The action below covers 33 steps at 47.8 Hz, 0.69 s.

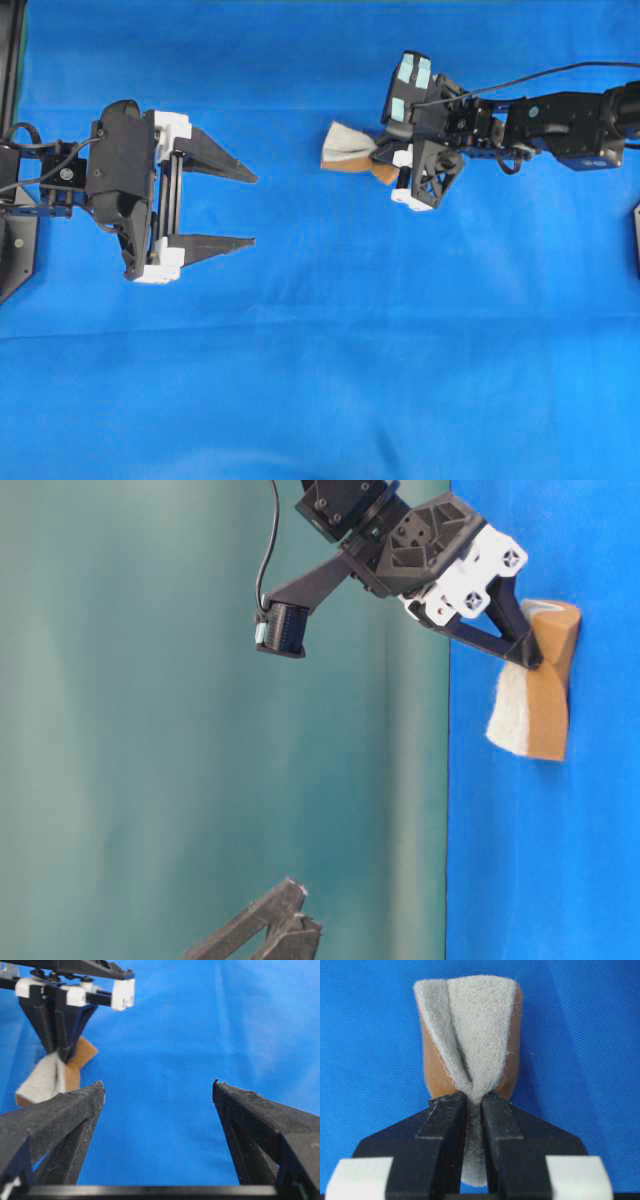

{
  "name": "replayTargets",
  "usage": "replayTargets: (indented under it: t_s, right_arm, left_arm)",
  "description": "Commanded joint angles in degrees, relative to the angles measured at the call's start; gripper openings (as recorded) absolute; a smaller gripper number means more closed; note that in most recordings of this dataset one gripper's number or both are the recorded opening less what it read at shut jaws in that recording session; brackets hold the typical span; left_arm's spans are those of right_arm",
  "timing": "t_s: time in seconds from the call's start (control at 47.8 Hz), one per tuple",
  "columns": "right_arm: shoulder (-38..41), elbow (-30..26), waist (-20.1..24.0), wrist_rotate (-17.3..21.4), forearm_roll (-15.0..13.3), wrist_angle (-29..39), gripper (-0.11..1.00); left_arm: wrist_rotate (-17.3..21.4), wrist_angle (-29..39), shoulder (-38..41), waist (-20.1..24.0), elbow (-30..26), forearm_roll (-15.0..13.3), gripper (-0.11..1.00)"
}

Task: Hand over the sponge with the left arm and wipe it with the right arm.
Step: 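Move the held sponge back and forth with the right gripper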

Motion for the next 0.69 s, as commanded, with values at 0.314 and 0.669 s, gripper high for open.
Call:
replayTargets:
  t_s: [0.314, 0.669]
  right_arm:
    - [-2.99, -0.88, 19.16, 3.78, 4.48, 1.93, 0.14]
    - [-3.52, -0.97, 20.83, 5.89, 4.31, 2.02, 0.14]
  left_arm:
    - [0.18, -0.53, -0.62, -0.18, -0.53, -0.18, 0.87]
    - [0.35, -0.44, -0.62, -0.18, -0.53, -0.18, 0.87]
